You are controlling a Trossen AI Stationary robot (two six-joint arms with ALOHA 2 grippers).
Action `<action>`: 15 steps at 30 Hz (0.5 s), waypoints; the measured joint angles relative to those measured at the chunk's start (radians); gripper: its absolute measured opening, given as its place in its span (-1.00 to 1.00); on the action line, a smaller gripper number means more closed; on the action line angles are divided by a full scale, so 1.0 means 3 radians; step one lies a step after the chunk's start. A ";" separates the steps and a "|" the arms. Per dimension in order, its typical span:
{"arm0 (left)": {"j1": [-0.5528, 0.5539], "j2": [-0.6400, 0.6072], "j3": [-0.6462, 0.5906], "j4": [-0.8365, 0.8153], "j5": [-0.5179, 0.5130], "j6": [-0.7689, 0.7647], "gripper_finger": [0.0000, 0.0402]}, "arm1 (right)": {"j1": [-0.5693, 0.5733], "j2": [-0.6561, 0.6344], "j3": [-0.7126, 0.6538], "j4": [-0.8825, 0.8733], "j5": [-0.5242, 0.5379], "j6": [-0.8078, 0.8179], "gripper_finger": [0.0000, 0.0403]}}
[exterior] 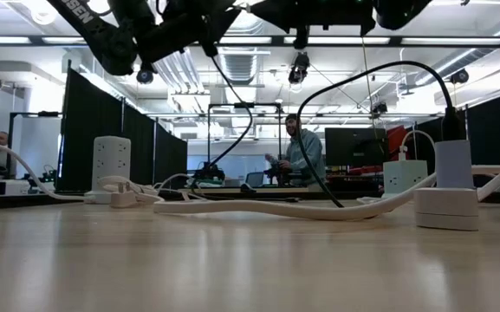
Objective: Insert USB
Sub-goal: Insert the black charger cable into the green outlet extension
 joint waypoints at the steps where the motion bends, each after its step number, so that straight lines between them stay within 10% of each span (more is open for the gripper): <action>1: -0.0004 0.0000 -0.0001 0.0000 -0.0028 -0.0002 -0.13 | -0.0010 0.0000 -0.0045 0.0057 -0.0016 0.0024 -0.91; 15: -0.0012 0.0001 -0.0011 0.0128 -0.0507 -0.0163 -0.56 | -0.0013 0.0003 -0.0642 0.0798 0.0015 0.0131 -0.91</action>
